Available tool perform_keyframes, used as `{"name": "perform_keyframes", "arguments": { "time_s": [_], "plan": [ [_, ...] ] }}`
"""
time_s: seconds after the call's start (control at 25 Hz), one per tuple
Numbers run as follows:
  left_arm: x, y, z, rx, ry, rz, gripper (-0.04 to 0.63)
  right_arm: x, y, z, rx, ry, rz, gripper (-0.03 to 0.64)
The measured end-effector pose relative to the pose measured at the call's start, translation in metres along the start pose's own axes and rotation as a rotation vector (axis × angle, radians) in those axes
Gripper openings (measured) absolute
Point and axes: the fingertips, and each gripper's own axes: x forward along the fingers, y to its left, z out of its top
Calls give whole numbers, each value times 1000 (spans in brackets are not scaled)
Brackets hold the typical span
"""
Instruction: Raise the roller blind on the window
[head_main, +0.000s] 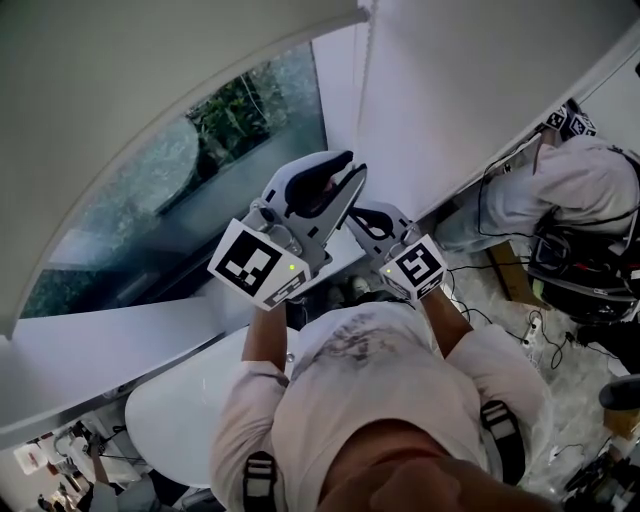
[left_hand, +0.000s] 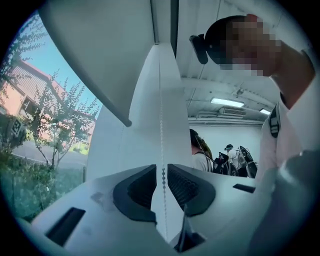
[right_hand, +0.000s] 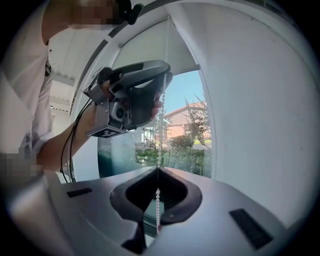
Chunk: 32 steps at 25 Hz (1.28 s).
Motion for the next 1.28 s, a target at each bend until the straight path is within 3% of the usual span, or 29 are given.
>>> {"name": "perform_keyframes", "arguments": {
  "time_s": [0.24, 0.44, 1.28],
  "plan": [
    [-3, 2, 16, 50, -37, 12, 19, 5, 11, 2, -5, 2, 9, 61],
    [-10, 2, 4, 64, -28, 81, 14, 8, 10, -6, -4, 12, 11, 61],
    [-28, 7, -79, -78, 83, 143, 12, 24, 14, -87, 56, 193, 51, 61]
  ]
}}
